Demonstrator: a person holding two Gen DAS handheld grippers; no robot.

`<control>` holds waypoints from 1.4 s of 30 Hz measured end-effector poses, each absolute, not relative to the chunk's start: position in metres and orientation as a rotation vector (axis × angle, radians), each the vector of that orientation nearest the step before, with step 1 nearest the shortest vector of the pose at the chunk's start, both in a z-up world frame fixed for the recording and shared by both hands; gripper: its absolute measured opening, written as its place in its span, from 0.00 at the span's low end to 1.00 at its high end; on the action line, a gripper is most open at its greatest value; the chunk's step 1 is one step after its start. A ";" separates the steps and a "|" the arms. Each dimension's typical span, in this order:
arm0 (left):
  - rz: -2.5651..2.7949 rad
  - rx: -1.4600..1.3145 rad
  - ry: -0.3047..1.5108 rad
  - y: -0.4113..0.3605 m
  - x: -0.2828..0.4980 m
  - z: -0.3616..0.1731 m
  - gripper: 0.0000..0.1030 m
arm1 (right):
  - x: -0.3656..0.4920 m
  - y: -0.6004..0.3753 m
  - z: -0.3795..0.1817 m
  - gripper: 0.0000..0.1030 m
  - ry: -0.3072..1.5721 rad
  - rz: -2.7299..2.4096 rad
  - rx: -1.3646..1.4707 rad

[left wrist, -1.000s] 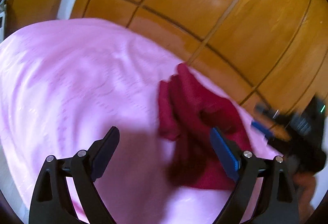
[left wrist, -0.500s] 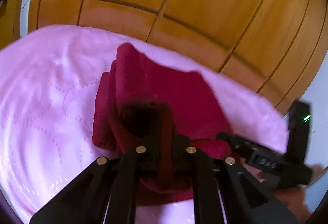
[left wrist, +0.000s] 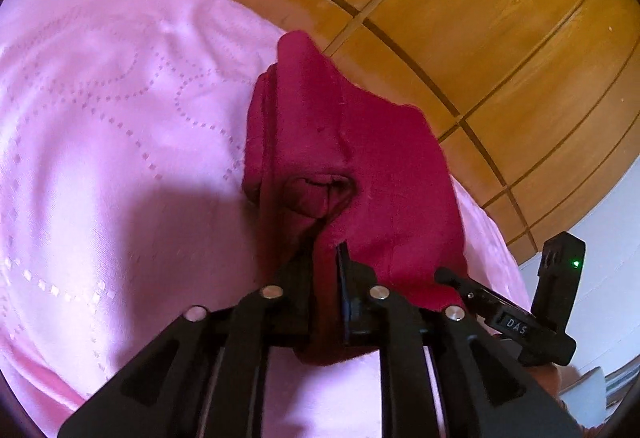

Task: Fold small clothes

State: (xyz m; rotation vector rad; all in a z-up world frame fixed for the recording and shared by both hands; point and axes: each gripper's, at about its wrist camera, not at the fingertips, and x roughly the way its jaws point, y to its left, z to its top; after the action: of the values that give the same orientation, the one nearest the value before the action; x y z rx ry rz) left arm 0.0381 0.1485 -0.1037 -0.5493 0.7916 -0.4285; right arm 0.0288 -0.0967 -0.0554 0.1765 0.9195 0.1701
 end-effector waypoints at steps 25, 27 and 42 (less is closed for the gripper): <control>-0.248 -0.241 0.802 0.105 0.136 -0.072 0.31 | 0.163 -0.054 -0.015 0.52 0.838 0.142 0.004; -0.252 -0.224 0.782 0.104 0.133 -0.077 0.32 | 0.166 -0.052 -0.025 0.52 0.856 0.121 -0.029; -0.257 -0.209 0.739 0.104 0.126 -0.082 0.32 | 0.154 -0.059 -0.034 0.52 0.785 0.117 -0.009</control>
State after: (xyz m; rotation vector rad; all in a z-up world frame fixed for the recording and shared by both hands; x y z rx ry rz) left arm 0.1257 0.1045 -0.0822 -0.2089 0.7391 -0.2571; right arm 0.1537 -0.0594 -0.0335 -0.0093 0.7849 0.1172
